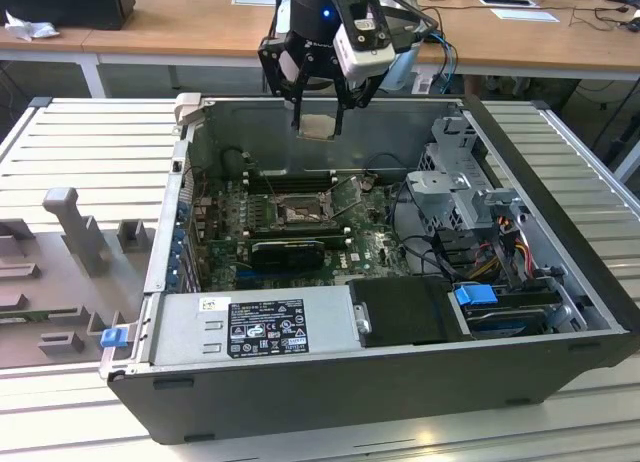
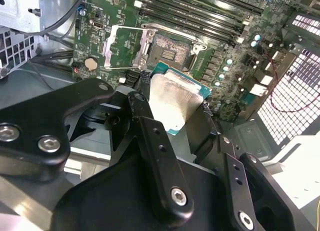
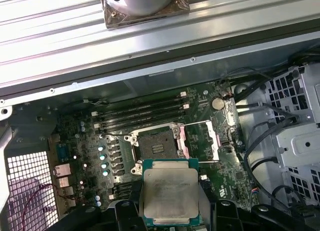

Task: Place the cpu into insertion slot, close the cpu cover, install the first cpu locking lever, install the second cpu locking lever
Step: 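Place the cpu into insertion slot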

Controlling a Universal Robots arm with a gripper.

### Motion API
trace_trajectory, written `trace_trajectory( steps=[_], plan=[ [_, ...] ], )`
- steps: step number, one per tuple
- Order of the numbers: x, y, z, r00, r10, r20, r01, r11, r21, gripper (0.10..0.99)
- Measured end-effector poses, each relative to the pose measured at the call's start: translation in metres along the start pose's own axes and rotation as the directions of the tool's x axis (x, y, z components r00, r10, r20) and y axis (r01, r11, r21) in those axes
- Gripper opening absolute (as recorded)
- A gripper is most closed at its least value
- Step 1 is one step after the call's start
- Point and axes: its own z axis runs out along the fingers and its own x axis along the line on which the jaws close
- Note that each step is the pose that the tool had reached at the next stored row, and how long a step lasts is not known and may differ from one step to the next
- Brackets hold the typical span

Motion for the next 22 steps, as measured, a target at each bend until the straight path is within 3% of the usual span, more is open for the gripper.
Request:
trace_trajectory(
  steps=[22],
  plan=[
    [0.0, 0.0, 0.0, 0.9991, 0.041, 0.0037, -0.041, 0.9991, -0.001, 0.529]
  ],
)
